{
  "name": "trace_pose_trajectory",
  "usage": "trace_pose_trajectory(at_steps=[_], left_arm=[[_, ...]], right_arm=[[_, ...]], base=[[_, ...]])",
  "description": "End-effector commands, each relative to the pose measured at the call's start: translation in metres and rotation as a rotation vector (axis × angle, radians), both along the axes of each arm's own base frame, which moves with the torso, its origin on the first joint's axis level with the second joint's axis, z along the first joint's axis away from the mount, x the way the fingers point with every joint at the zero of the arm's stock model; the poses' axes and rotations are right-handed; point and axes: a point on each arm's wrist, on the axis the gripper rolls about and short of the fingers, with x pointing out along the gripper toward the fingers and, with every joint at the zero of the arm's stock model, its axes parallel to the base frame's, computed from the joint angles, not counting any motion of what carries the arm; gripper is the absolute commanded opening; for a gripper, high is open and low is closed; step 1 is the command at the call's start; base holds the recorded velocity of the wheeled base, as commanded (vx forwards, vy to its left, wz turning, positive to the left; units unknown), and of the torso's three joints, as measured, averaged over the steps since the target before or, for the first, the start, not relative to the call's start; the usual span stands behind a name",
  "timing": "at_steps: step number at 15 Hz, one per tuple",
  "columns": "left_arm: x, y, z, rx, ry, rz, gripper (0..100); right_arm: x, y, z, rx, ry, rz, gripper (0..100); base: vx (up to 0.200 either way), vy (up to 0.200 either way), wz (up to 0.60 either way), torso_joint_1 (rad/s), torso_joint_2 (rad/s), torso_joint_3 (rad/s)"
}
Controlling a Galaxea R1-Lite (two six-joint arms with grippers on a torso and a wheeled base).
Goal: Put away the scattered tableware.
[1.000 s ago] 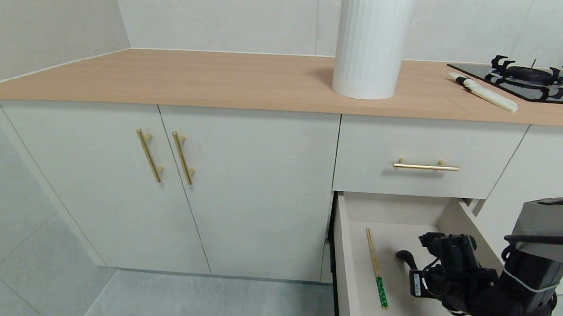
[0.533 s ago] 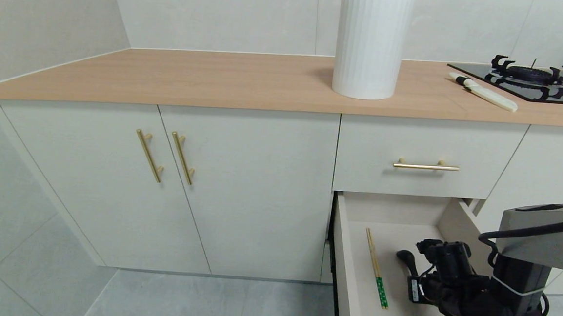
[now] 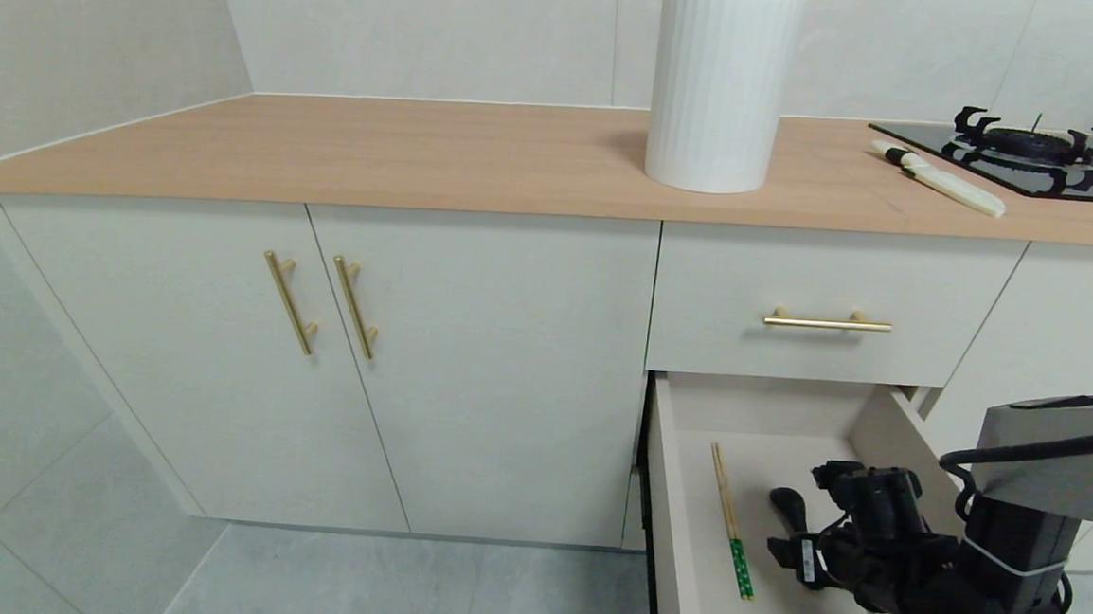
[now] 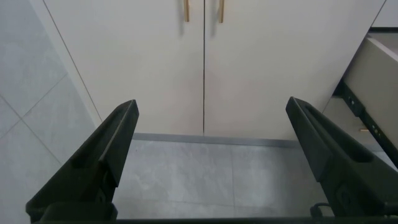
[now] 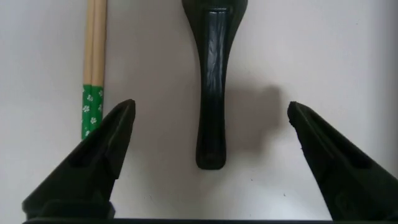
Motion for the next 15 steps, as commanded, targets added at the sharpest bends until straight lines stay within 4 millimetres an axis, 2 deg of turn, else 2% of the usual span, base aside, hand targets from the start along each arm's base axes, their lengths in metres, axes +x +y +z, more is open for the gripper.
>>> trace_pose_trajectory(at_steps=[1, 4, 5, 6, 7, 9, 12, 15], left_arm=[[0.0, 0.0, 0.0, 0.0, 0.0, 0.002, 100], [0.0, 0.0, 0.0, 0.0, 0.0, 0.0, 100], [0.0, 0.0, 0.0, 0.0, 0.0, 0.0, 100], [0.0, 0.0, 0.0, 0.0, 0.0, 0.0, 100], [0.0, 0.0, 0.0, 0.0, 0.0, 0.0, 100], [0.0, 0.0, 0.0, 0.0, 0.0, 0.0, 100], [0.0, 0.0, 0.0, 0.0, 0.0, 0.0, 100], [0.0, 0.0, 0.0, 0.0, 0.0, 0.0, 100]], right_arm=[[-0.01, -0.002, 0.045, 0.02, -0.08, 0.004, 100], [-0.034, -0.006, 0.1, 0.03, -0.1, 0.014, 100], [-0.039, -0.007, 0.109, 0.031, -0.106, 0.015, 100], [-0.054, -0.008, 0.127, 0.03, -0.102, 0.024, 100], [-0.06, -0.009, 0.133, 0.029, -0.101, 0.026, 100], [-0.091, -0.016, 0.156, 0.034, -0.071, 0.028, 100], [-0.12, -0.017, 0.17, 0.102, -0.014, 0.024, 100], [-0.122, -0.016, 0.165, 0.088, 0.031, 0.03, 100]], base=[[0.0, 0.0, 0.0, 0.0, 0.0, 0.0], [0.0, 0.0, 0.0, 0.0, 0.0, 0.0], [0.0, 0.0, 0.0, 0.0, 0.0, 0.0], [0.0, 0.0, 0.0, 0.0, 0.0, 0.0], [0.0, 0.0, 0.0, 0.0, 0.0, 0.0], [0.0, 0.0, 0.0, 0.0, 0.0, 0.0], [0.0, 0.0, 0.0, 0.0, 0.0, 0.0], [0.0, 0.0, 0.0, 0.0, 0.0, 0.0]])
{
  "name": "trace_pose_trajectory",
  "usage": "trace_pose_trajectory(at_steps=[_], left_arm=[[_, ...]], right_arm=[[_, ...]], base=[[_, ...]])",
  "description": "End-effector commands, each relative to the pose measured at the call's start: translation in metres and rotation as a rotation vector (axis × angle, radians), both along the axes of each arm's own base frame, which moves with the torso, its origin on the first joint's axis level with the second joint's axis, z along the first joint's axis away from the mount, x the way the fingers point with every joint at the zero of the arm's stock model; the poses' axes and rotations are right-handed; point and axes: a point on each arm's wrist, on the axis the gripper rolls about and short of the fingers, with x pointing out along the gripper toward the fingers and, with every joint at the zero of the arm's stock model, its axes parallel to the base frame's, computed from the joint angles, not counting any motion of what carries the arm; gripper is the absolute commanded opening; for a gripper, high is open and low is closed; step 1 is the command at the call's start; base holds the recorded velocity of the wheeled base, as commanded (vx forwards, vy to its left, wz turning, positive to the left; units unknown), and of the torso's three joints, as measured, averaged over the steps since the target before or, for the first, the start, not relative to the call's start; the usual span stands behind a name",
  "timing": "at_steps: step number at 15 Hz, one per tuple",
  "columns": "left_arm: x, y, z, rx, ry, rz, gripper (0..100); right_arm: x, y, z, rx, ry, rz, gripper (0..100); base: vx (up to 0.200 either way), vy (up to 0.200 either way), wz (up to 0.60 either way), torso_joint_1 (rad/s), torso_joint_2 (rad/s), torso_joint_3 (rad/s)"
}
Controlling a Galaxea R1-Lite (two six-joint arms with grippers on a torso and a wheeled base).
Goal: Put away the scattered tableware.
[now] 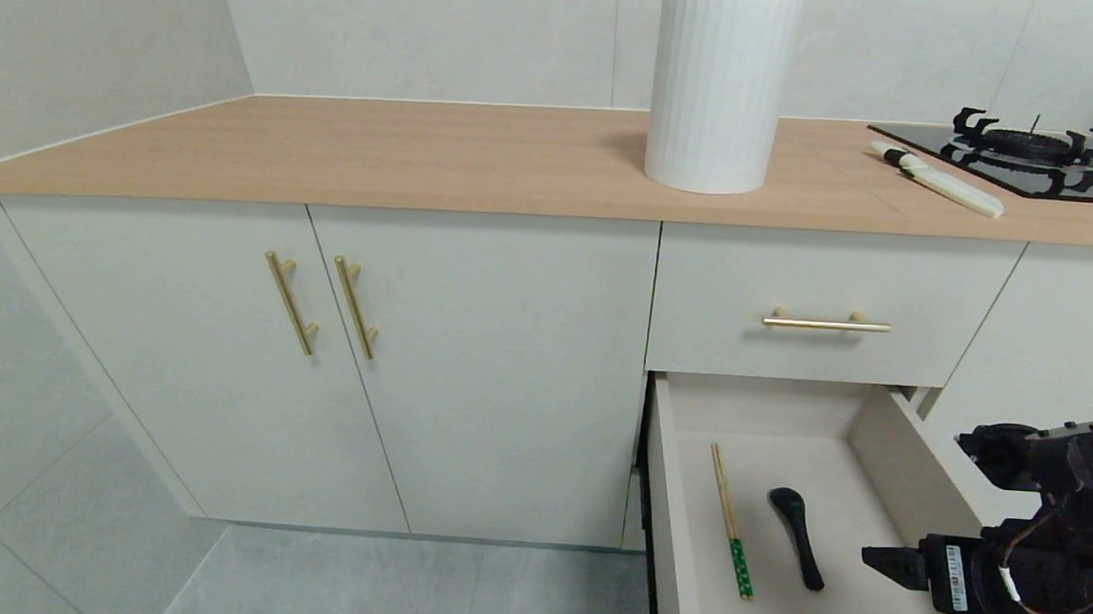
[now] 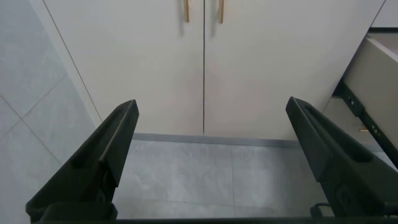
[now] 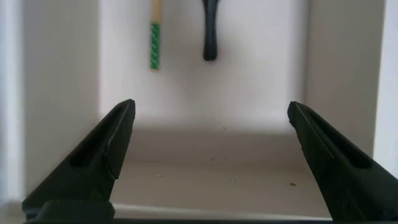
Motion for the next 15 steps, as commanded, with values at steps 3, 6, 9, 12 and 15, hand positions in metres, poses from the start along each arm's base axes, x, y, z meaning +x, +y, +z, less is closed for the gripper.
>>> trace_pose_trajectory(at_steps=[3, 6, 9, 12, 15], left_arm=[[0.0, 0.0, 0.0, -0.001, 0.0, 0.0, 100], [0.0, 0.0, 0.0, -0.001, 0.0, 0.0, 100], [0.0, 0.0, 0.0, -0.001, 0.0, 0.0, 100], [0.0, 0.0, 0.0, -0.001, 0.0, 0.0, 100], [0.0, 0.0, 0.0, -0.001, 0.0, 0.0, 100]], right_arm=[[-0.015, 0.002, 0.009, -0.002, -0.008, 0.039, 100], [-0.026, 0.006, 0.01, -0.019, 0.027, 0.085, 100], [-0.04, 0.007, 0.012, -0.066, 0.084, 0.143, 100], [-0.048, 0.009, 0.01, -0.111, 0.198, 0.184, 100], [-0.041, 0.016, -0.002, -0.137, 0.266, 0.193, 100]], base=[[-0.067, 0.0, 0.0, 0.002, 0.0, 0.002], [-0.2, 0.0, 0.0, 0.007, 0.01, 0.002], [-0.2, 0.0, 0.0, 0.001, 0.0, 0.002], [-0.067, 0.0, 0.0, 0.001, 0.0, 0.001], [0.0, 0.0, 0.0, 0.0, 0.0, 0.0]])
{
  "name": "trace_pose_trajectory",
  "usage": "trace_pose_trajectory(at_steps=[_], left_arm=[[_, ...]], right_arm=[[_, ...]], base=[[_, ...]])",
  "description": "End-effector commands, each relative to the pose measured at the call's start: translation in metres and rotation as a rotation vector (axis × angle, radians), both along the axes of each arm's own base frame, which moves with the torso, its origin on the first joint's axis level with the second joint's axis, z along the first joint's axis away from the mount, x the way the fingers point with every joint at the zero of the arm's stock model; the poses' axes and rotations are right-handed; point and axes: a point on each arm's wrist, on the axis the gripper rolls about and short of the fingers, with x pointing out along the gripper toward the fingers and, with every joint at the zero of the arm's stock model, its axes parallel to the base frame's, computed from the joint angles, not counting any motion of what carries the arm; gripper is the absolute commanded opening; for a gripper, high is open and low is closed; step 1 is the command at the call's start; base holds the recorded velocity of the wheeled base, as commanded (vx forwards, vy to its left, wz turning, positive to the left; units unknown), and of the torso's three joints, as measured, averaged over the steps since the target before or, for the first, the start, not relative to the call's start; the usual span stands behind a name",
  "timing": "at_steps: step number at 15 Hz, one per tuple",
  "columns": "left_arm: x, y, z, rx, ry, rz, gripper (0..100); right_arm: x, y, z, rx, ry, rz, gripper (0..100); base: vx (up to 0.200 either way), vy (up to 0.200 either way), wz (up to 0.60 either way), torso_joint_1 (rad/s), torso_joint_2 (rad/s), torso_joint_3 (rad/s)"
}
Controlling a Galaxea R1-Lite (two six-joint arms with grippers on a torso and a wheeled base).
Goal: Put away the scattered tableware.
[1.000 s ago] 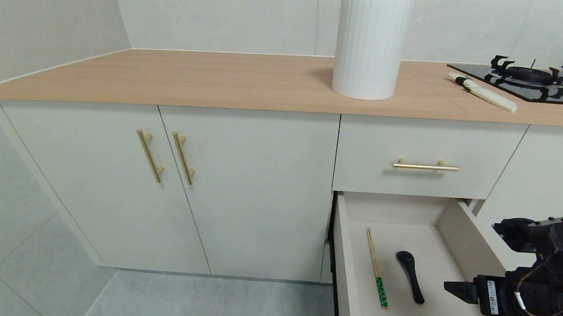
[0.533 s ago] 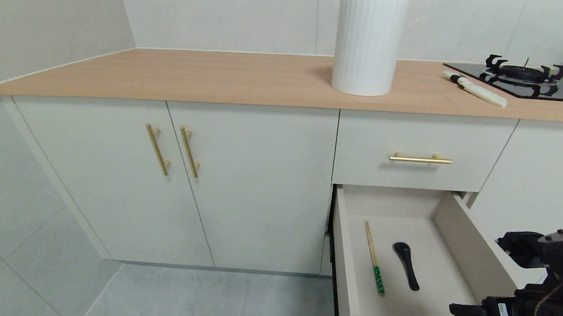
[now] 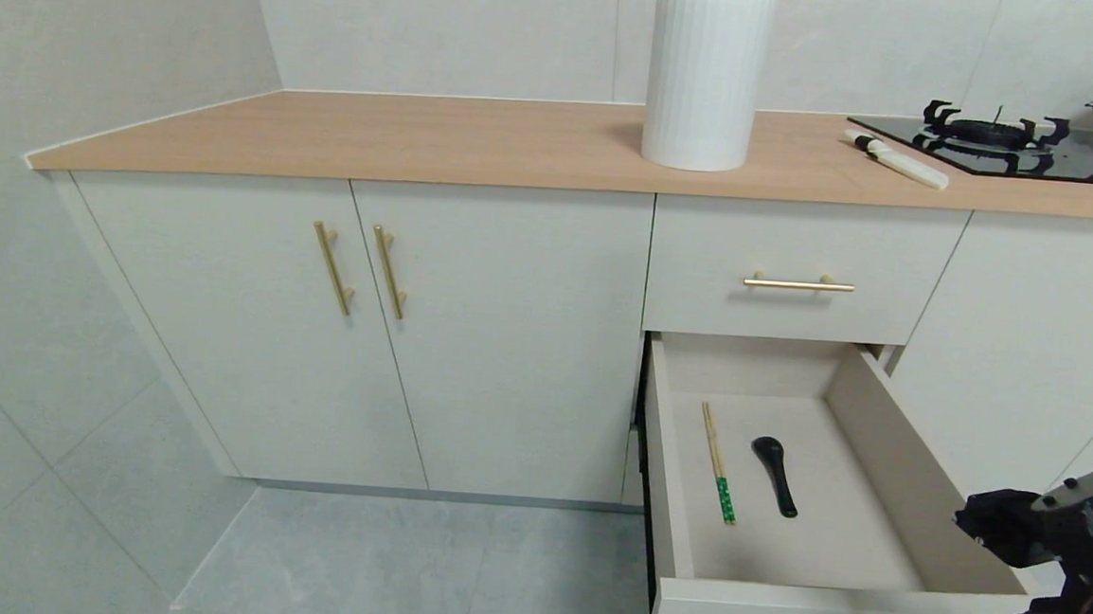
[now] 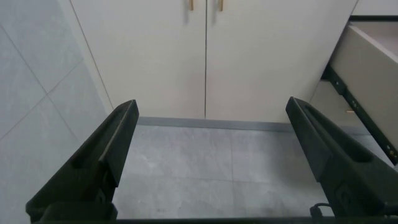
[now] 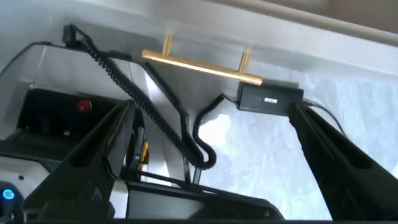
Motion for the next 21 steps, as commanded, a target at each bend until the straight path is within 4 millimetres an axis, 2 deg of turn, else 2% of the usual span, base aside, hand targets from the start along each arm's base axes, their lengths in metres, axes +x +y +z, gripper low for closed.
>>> trace_pose_trajectory(at_steps=[1, 5, 9, 13, 18, 20, 21], left_arm=[[0.0, 0.0, 0.0, -0.001, 0.0, 0.0, 100], [0.0, 0.0, 0.0, -0.001, 0.0, 0.0, 100], [0.0, 0.0, 0.0, -0.001, 0.0, 0.0, 100], [0.0, 0.0, 0.0, -0.001, 0.0, 0.0, 100], [0.0, 0.0, 0.0, -0.001, 0.0, 0.002, 100], [0.0, 0.0, 0.0, -0.001, 0.0, 0.0, 100], [0.0, 0.0, 0.0, -0.001, 0.0, 0.002, 100]], right_arm=[[0.009, 0.008, -0.013, -0.032, 0.065, 0.007, 100], [0.033, 0.022, -0.04, -0.006, 0.08, -0.069, 100], [0.041, 0.024, -0.041, 0.019, -0.012, -0.086, 100], [0.053, 0.028, -0.049, 0.015, -0.033, -0.103, 100], [0.093, 0.025, -0.053, 0.029, -0.138, -0.128, 100], [0.112, 0.027, -0.049, 0.042, -0.182, -0.141, 100], [0.128, 0.028, -0.047, 0.048, -0.206, -0.155, 100]], base=[[0.0, 0.0, 0.0, 0.0, 0.0, 0.0], [0.0, 0.0, 0.0, 0.0, 0.0, 0.0], [0.0, 0.0, 0.0, 0.0, 0.0, 0.0], [0.0, 0.0, 0.0, 0.0, 0.0, 0.0], [0.0, 0.0, 0.0, 0.0, 0.0, 0.0], [0.0, 0.0, 0.0, 0.0, 0.0, 0.0], [0.0, 0.0, 0.0, 0.0, 0.0, 0.0]])
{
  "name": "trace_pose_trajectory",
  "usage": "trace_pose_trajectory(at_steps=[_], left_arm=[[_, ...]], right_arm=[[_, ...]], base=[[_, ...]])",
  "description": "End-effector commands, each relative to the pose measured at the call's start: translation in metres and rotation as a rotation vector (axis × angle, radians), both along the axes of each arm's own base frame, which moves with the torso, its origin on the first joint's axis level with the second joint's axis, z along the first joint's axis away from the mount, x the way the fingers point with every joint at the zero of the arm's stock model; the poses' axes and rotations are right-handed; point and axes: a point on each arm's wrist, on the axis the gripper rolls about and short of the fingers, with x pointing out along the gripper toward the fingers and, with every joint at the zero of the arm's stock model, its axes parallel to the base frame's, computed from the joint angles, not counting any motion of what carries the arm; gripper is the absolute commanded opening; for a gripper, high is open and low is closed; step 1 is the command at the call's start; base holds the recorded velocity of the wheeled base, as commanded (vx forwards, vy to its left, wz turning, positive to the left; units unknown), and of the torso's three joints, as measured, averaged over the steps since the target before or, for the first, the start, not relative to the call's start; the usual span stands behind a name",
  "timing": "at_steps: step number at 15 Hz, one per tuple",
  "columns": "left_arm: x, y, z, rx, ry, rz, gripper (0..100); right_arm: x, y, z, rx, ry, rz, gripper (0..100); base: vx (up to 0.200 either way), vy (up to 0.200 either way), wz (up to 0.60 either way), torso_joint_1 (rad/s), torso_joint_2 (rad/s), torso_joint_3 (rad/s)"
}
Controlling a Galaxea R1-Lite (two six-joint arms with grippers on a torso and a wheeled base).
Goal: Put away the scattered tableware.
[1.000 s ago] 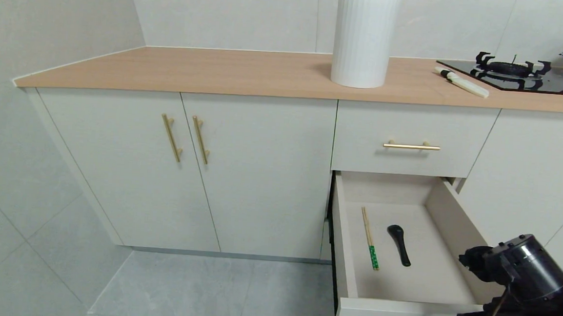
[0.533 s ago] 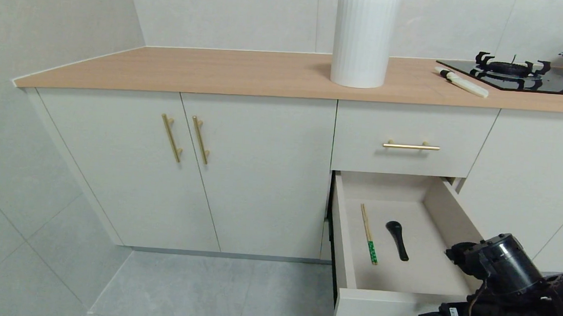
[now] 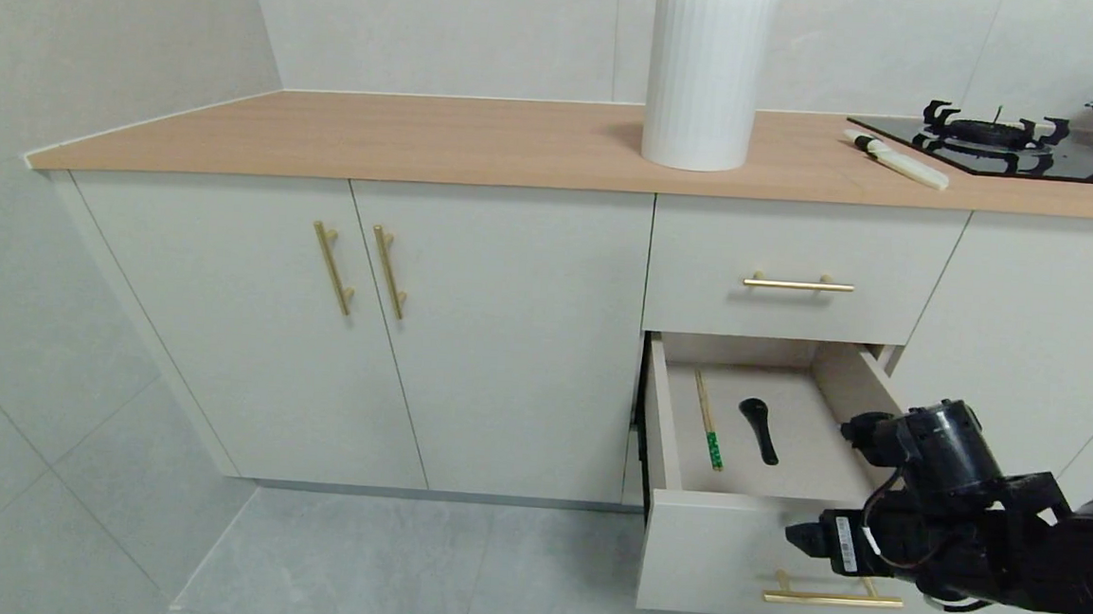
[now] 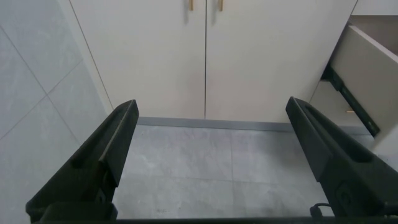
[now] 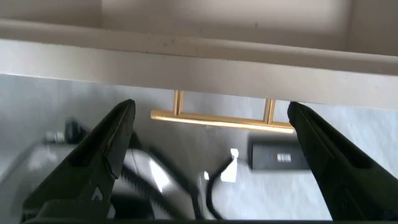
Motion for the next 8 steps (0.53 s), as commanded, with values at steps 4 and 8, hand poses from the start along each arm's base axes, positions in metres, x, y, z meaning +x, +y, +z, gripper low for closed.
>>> trace_pose_trajectory(at_steps=[4, 8], left_arm=[[0.0, 0.0, 0.0, 0.0, 0.0, 0.0, 100], [0.0, 0.0, 0.0, 0.0, 0.0, 0.0, 100]], right_arm=[[0.068, -0.001, -0.016, -0.02, -0.021, -0.055, 100], [0.11, -0.008, -0.023, -0.003, -0.071, -0.107, 100]], base=[[0.0, 0.0, 0.0, 0.0, 0.0, 0.0], [0.0, 0.0, 0.0, 0.0, 0.0, 0.0]])
